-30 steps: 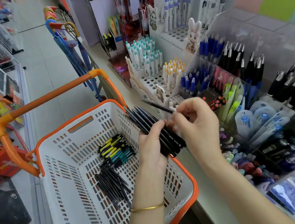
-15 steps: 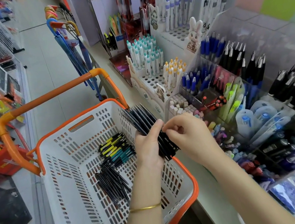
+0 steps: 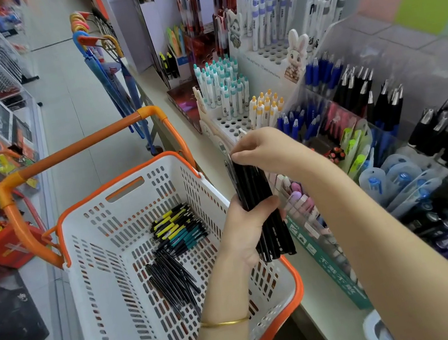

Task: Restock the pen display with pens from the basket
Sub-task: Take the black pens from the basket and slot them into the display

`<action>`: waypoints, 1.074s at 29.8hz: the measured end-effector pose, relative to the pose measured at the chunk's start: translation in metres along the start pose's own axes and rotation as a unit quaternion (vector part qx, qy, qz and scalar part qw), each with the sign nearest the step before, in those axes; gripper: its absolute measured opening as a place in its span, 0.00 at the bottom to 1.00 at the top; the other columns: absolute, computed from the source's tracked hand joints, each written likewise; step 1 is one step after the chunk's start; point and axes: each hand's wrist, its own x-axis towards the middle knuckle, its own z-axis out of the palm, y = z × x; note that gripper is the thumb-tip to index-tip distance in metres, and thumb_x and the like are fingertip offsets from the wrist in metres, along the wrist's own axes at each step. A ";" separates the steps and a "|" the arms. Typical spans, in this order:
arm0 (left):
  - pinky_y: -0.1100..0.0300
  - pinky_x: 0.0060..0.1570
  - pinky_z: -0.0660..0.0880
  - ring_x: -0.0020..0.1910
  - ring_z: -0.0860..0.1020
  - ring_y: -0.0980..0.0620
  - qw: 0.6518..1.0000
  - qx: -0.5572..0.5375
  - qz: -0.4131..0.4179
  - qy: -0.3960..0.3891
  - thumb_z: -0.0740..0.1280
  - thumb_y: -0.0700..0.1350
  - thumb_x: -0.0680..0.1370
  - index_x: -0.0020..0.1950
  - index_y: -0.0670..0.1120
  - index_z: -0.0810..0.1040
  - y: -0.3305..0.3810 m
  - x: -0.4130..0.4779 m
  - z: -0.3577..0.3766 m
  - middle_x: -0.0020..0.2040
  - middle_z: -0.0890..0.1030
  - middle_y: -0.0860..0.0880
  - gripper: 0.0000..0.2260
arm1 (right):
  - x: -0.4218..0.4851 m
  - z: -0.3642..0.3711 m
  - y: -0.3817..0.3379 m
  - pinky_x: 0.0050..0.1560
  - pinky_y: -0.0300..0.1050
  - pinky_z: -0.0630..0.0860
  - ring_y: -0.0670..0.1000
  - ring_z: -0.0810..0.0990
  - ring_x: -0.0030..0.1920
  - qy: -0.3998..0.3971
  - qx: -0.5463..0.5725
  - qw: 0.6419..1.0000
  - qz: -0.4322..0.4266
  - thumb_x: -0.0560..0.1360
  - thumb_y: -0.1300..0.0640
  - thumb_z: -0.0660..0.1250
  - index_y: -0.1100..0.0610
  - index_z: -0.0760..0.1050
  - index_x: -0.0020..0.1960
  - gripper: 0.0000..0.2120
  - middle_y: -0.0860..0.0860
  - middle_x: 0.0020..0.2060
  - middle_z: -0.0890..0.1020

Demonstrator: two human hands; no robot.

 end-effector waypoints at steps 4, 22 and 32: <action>0.53 0.37 0.78 0.34 0.79 0.48 1.000 -0.010 -0.024 -0.008 0.69 0.32 0.75 0.51 0.43 0.74 0.000 0.000 -0.002 0.38 0.78 0.44 0.09 | 0.004 -0.004 0.007 0.40 0.29 0.68 0.44 0.76 0.47 -0.015 0.015 1.000 0.008 0.78 0.57 0.65 0.56 0.80 0.55 0.09 0.46 0.46 0.79; 0.57 0.34 0.77 0.31 0.77 0.54 0.983 -0.180 -0.046 0.005 0.64 0.34 0.78 0.48 0.42 0.73 0.010 0.002 0.003 0.33 0.77 0.48 0.04 | -0.036 0.005 0.011 0.37 0.45 0.82 0.50 0.84 0.37 0.420 0.321 0.848 -0.038 0.78 0.67 0.60 0.57 0.70 0.51 0.06 0.53 0.42 0.78; 0.57 0.35 0.79 0.37 0.81 0.52 0.956 -0.253 0.039 0.143 0.65 0.36 0.79 0.67 0.38 0.70 0.011 0.013 0.004 0.45 0.83 0.45 0.17 | -0.067 0.072 0.040 0.44 0.24 0.68 0.34 0.75 0.47 0.373 0.221 0.901 0.007 0.76 0.66 0.63 0.51 0.80 0.48 0.13 0.43 0.43 0.80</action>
